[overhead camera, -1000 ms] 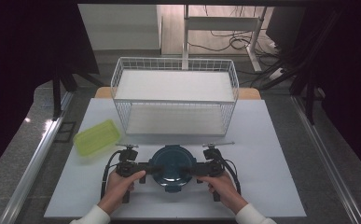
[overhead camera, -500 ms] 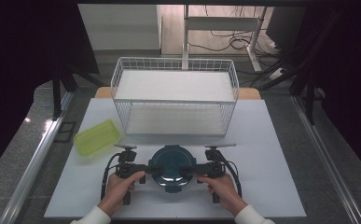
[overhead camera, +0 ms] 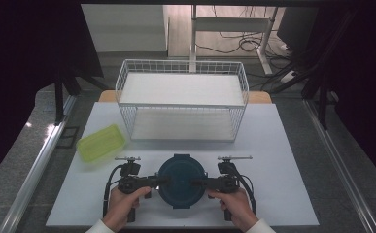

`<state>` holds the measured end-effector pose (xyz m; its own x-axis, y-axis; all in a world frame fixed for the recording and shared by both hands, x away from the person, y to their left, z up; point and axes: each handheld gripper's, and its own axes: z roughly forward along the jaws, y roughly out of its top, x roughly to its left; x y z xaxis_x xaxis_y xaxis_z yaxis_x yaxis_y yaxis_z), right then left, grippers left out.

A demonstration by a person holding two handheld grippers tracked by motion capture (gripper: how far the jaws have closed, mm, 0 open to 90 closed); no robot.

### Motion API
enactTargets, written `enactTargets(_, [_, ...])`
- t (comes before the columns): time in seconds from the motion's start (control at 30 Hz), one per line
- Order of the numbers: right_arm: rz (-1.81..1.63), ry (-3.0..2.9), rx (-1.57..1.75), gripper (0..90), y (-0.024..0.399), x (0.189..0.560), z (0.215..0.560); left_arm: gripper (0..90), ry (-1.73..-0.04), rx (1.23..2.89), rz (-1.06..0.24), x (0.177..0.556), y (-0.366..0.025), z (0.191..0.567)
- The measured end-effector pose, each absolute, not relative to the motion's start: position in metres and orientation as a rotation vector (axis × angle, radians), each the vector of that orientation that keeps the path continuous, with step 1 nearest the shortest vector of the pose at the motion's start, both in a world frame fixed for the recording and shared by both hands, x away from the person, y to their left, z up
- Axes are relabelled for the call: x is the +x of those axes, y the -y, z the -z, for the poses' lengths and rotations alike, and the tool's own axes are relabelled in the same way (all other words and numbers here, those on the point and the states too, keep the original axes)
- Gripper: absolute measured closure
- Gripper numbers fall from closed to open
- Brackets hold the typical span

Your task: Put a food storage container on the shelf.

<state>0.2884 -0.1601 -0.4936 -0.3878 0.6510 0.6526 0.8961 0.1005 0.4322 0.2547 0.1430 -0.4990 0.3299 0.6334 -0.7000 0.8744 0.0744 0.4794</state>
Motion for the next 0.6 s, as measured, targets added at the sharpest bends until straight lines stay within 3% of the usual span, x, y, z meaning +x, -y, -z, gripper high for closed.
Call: enactTargets(0.6, [1.266,2.152,-1.484,30.5,0.164,0.29,0.474,42.2,-1.314,1.662,0.273,0.258,-0.14,0.479])
